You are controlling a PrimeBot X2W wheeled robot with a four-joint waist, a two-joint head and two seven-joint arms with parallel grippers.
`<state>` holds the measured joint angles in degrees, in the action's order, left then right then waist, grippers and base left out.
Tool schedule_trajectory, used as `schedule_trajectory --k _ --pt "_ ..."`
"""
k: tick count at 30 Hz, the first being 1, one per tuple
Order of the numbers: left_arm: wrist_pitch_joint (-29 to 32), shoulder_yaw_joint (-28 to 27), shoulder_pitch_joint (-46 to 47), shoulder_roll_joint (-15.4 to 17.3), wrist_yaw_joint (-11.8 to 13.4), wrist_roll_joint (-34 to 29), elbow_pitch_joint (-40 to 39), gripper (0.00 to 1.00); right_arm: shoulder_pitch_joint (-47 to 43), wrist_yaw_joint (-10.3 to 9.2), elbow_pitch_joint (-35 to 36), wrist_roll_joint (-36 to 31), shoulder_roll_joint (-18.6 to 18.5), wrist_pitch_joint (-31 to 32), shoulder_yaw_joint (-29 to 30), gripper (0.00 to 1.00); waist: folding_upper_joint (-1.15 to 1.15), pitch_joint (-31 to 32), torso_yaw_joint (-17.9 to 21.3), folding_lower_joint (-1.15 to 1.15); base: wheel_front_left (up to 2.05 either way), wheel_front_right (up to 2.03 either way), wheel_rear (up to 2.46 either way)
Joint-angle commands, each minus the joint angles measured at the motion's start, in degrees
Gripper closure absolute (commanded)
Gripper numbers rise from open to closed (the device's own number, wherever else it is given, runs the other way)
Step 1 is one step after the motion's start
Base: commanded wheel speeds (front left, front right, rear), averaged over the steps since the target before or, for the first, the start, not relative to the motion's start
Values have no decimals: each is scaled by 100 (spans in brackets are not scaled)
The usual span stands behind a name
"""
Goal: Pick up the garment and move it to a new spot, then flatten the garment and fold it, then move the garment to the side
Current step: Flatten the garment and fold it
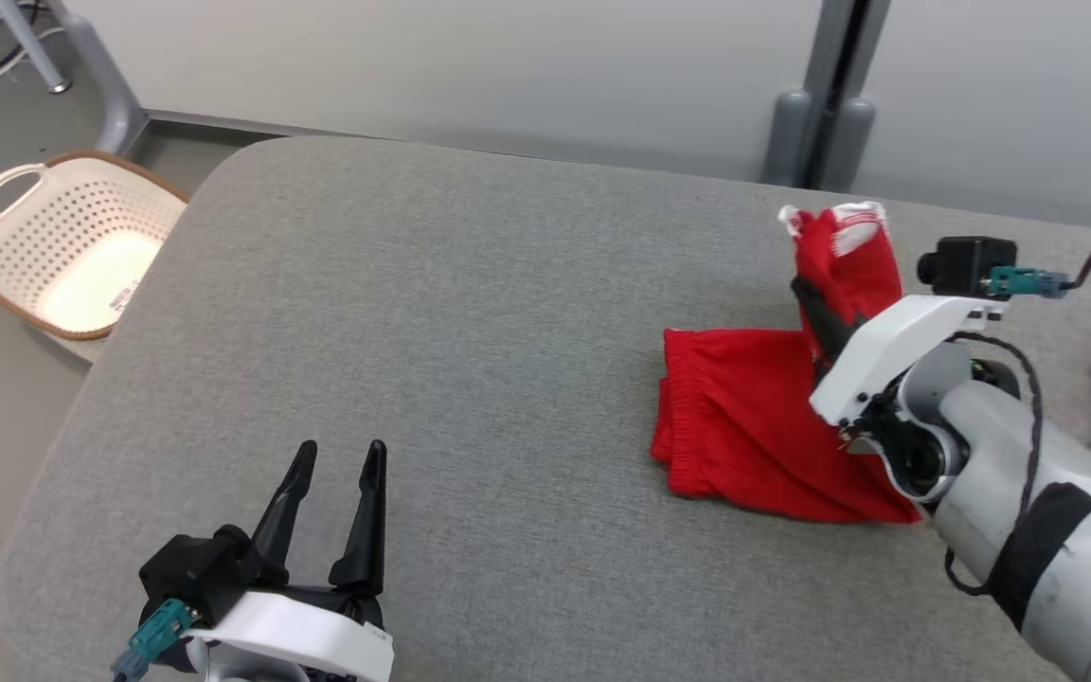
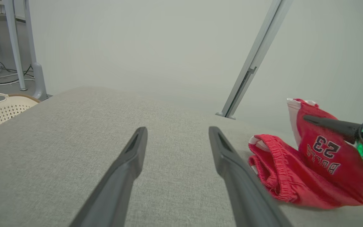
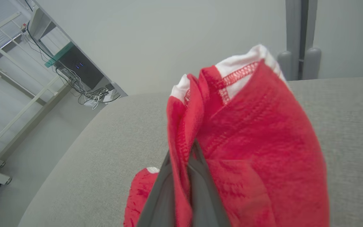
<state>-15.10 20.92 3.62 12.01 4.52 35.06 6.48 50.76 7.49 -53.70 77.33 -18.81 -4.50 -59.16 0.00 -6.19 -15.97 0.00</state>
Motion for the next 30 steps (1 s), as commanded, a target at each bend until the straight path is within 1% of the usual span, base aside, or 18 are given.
schedule_trajectory --k 1,4,8,9,10,11,15,17,20,21,23,25,29,30 --pt "-6 -12 12 -4 -54 -80 65 0 -51 0 -56 -70 136 25 -31 100 0 10 -258 0 0 0 0" --pt "-5 16 96 -68 -142 -143 165 0 -180 0 -200 -156 357 46 -116 100 0 1 -462 0 0 0 0" --pt "-6 -19 155 -114 -196 -199 266 0 -299 0 -436 -297 605 88 -203 100 0 -18 -574 0 0 0 0" --pt "-6 -31 170 -127 -206 -212 282 0 -341 0 -493 -335 665 104 -228 71 0 -26 -581 0 0 0 0" --pt "-5 -42 181 -135 -204 -223 299 0 -376 0 -535 -349 734 112 -240 54 0 -33 -582 0 0 0 0" --pt "-6 -61 183 -140 -216 -236 314 0 -394 0 -573 -371 794 97 -243 0 0 -40 -574 0 0 0 0" --pt "-5 -118 160 -142 -242 -268 345 0 -358 0 -483 -453 930 1 -254 0 0 -27 -406 0 0 0 0" --pt "-6 -157 141 -136 -232 -282 335 0 -313 0 -312 -480 905 -152 -225 0 0 15 -269 0 0 0 0" --pt "-6 -269 69 -133 -205 -284 302 0 -294 0 40 -503 745 -455 -116 0 0 111 -20 0 0 0 0" --pt "-6 -269 69 -133 -205 -284 302 0 -294 0 40 -503 745 -455 -116 0 0 111 -20 0 0 0 0" --pt "-5 -378 -4 -130 -188 -294 261 0 -317 0 263 -522 566 -672 11 0 0 177 157 0 0 0 0" --pt "-5 -464 -79 -133 -160 -335 209 0 -352 0 359 -573 298 -838 171 0 0 230 315 0 0 0 0" --pt "-5 -663 -134 -114 -169 -527 48 0 -618 0 139 -809 -155 -1001 475 0 0 299 556 0 0 0 0" --pt "-5 -688 -134 -116 -174 -582 26 0 -681 0 102 -867 -192 -1016 496 0 0 301 570 0 0 0 0"
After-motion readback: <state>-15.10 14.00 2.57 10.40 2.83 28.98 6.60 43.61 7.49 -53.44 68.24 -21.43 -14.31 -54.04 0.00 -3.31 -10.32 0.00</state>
